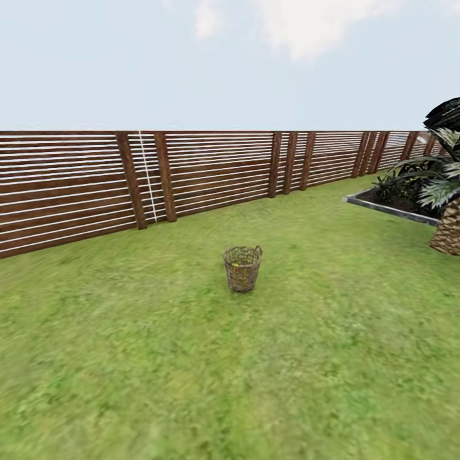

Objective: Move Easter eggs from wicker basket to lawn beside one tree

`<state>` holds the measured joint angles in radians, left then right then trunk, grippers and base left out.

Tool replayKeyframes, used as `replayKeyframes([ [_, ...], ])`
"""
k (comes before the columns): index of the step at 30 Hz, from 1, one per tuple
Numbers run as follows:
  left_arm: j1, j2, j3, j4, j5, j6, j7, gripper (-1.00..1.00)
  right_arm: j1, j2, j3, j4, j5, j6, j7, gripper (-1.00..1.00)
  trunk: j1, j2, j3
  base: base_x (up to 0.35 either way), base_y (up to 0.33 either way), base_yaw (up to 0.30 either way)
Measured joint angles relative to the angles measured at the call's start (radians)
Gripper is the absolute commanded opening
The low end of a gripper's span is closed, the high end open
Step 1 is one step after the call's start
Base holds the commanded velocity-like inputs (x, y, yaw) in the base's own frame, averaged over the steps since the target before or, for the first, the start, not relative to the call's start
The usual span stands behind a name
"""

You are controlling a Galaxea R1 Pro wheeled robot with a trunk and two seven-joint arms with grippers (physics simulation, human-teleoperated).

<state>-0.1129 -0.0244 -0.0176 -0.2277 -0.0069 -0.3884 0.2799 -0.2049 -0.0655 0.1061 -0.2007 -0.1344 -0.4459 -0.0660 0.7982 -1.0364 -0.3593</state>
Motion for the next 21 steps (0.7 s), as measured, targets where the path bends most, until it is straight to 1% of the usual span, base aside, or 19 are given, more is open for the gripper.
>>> replayKeyframes([
  [12, 0.000, 0.000, 0.000, 0.000, 0.000, 0.000, 0.000, 1.00, 0.000, 0.002, 0.000, 0.000, 0.000, 0.001, 0.000, 1.00, 0.000, 0.000, 0.000, 0.317, -0.143, 0.168],
  [21, 0.000, 0.000, 0.000, 0.000, 0.000, 0.000, 0.000, 1.00, 0.000, 0.001, -0.001, -0.001, 0.000, 0.001, 0.000, 1.00, 0.000, 0.000, 0.000, 0.308, -0.151, 0.027],
])
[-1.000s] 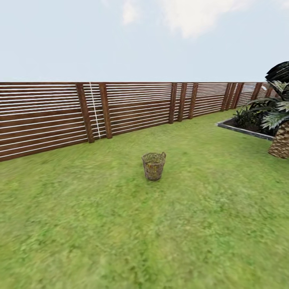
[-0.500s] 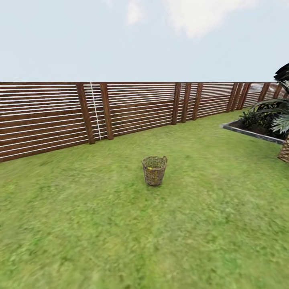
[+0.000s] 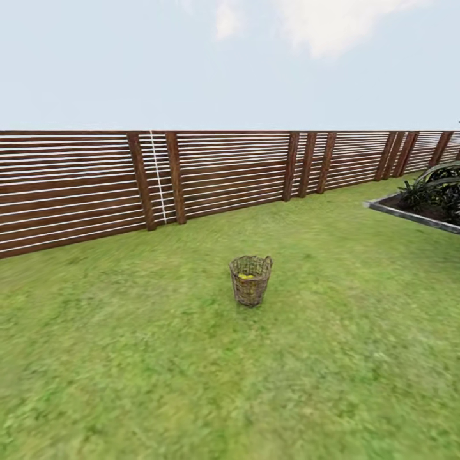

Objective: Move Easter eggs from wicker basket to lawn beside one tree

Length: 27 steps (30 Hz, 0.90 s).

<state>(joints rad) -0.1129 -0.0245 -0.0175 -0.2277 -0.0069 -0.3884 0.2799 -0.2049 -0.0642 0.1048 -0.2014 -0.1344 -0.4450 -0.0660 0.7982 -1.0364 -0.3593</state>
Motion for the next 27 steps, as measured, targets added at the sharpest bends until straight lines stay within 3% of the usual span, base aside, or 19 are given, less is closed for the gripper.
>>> replayKeyframes([
  [12, 0.000, -0.001, -0.001, 0.000, 0.000, 0.000, 0.000, 1.00, 0.000, 0.000, 0.000, 0.001, 0.000, 0.000, 0.000, 1.00, 0.000, 0.000, 0.000, 0.306, -0.154, 0.000],
  [19, 0.000, -0.002, -0.041, 0.000, 0.000, 0.000, -0.003, 1.00, 0.000, 0.000, 0.000, 0.002, 0.000, 0.000, 0.000, 1.00, 0.000, 0.000, 0.000, 0.303, -0.157, 0.000],
  [27, 0.000, 0.001, -0.048, 0.000, 0.002, 0.001, -0.003, 1.00, 0.000, -0.001, -0.001, 0.002, 0.000, 0.000, 0.000, 1.00, 0.000, 0.000, 0.000, 0.302, -0.159, 0.000],
])
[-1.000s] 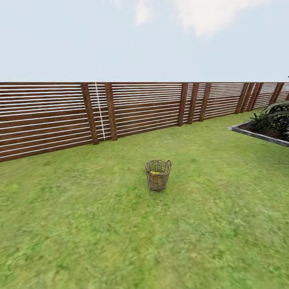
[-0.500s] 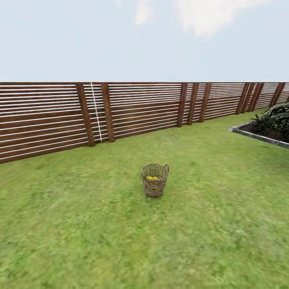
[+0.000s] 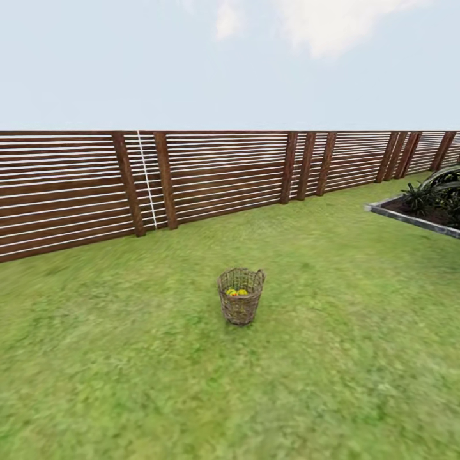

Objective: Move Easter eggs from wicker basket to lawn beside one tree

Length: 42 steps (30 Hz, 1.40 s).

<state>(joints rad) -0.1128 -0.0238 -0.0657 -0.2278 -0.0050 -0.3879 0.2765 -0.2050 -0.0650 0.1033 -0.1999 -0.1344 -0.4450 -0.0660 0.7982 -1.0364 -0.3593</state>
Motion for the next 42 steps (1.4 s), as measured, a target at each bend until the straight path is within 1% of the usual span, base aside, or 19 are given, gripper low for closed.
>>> replayKeyframes([
  [26, 0.000, 0.002, 0.001, -0.002, 0.001, -0.001, 0.000, 1.00, 0.000, 0.000, 0.001, -0.002, 0.000, 0.000, 0.001, 1.00, 0.000, 0.000, 0.000, 0.303, -0.161, 0.000],
  [42, 0.000, 0.002, 0.001, -0.002, 0.002, -0.001, 0.001, 1.00, 0.000, 0.000, 0.000, -0.002, 0.000, 0.000, 0.002, 1.00, 0.000, 0.000, 0.000, 0.325, -0.098, 0.000],
])
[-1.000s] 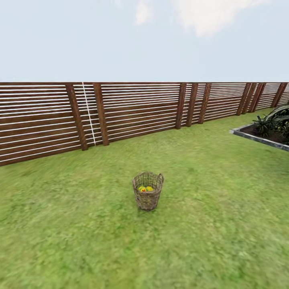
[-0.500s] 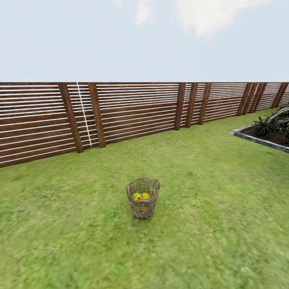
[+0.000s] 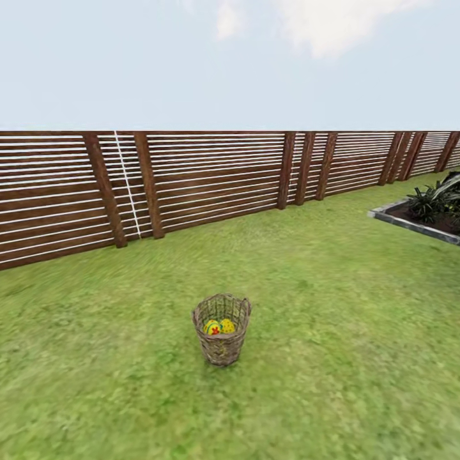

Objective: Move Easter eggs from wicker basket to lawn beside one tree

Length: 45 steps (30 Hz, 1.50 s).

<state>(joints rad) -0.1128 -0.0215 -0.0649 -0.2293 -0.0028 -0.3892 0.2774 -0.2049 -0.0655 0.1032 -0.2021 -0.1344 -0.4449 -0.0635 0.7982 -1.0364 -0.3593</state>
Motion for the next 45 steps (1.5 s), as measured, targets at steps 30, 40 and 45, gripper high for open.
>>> replayKeyframes([
  [30, 0.000, 0.000, 0.000, 0.000, -0.001, 0.000, 0.001, 1.00, 0.000, 0.000, 0.000, -0.007, 0.000, 0.000, -0.001, 1.00, 0.000, 0.000, -0.014, 0.332, -0.025, 0.000],
  [40, 0.000, 0.000, -0.001, 0.000, -0.001, 0.000, 0.001, 1.00, 0.000, 0.000, -0.002, -0.007, 0.000, 0.000, -0.001, 1.00, 0.000, 0.000, -0.029, 0.321, -0.090, 0.000],
  [45, 0.000, 0.000, 0.000, 0.000, -0.001, 0.000, 0.001, 1.00, 0.000, 0.000, -0.002, -0.006, 0.000, 0.000, -0.001, 1.00, 0.000, 0.000, -0.036, 0.258, -0.108, 0.000],
])
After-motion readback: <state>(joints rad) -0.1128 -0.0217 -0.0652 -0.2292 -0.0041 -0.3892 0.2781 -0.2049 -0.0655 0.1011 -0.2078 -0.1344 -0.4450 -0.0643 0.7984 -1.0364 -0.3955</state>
